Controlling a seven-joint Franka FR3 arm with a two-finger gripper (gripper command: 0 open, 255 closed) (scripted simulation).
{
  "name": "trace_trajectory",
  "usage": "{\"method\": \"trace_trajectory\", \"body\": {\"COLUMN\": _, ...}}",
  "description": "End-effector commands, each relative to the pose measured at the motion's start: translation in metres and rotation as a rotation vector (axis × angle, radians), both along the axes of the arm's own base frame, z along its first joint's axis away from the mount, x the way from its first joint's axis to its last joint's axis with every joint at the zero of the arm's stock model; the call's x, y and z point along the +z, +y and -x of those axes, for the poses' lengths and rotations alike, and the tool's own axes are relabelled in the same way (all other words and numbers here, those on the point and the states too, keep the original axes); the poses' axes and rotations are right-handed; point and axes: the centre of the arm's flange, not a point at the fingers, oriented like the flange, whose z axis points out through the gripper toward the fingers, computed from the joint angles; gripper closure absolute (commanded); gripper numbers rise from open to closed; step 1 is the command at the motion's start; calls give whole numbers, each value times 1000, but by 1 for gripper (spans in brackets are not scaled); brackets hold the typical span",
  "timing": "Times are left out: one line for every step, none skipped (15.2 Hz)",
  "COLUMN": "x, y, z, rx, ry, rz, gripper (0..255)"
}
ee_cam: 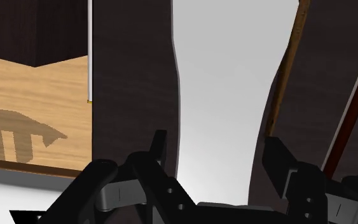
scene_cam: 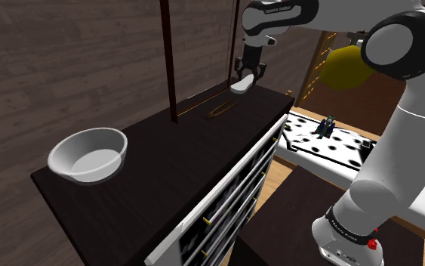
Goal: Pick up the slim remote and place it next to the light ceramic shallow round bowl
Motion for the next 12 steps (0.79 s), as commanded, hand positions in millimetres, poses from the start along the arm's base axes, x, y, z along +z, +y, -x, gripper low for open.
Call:
{"method": "trace_trajectory", "body": {"x": -1, "y": 25, "z": 7, "rx": -1, "ry": 0, "rz": 0, "gripper": 255}}
{"method": "trace_trajectory", "body": {"x": -1, "y": 38, "z": 11, "rx": -1, "ry": 0, "rz": 0, "gripper": 255}}
{"method": "trace_trajectory", "body": {"x": -1, "y": 51, "z": 14, "rx": -1, "ry": 0, "rz": 0, "gripper": 255}}
{"method": "trace_trajectory", "body": {"x": -1, "y": 64, "z": 18, "rx": -1, "ry": 0, "rz": 0, "gripper": 255}}
{"method": "trace_trajectory", "body": {"x": -1, "y": 76, "z": 21, "rx": -1, "ry": 0, "rz": 0, "gripper": 255}}
{"method": "trace_trajectory", "body": {"x": 0, "y": 89, "z": 24, "rx": -1, "ry": 0, "rz": 0, "gripper": 255}}
{"method": "trace_trajectory", "body": {"x": 0, "y": 102, "z": 28, "rx": -1, "ry": 0, "rz": 0, "gripper": 255}}
{"method": "trace_trajectory", "body": {"x": 0, "y": 115, "z": 31, "rx": -1, "ry": 0, "rz": 0, "gripper": 255}}
{"method": "trace_trajectory", "body": {"x": 0, "y": 127, "z": 34, "rx": -1, "ry": 0, "rz": 0, "gripper": 255}}
{"method": "trace_trajectory", "body": {"x": 0, "y": 140, "z": 38, "rx": -1, "ry": 0, "rz": 0, "gripper": 255}}
{"method": "trace_trajectory", "body": {"x": 0, "y": 153, "z": 41, "rx": -1, "ry": 0, "rz": 0, "gripper": 255}}
{"method": "trace_trajectory", "body": {"x": 0, "y": 166, "z": 45, "rx": -1, "ry": 0, "rz": 0, "gripper": 255}}
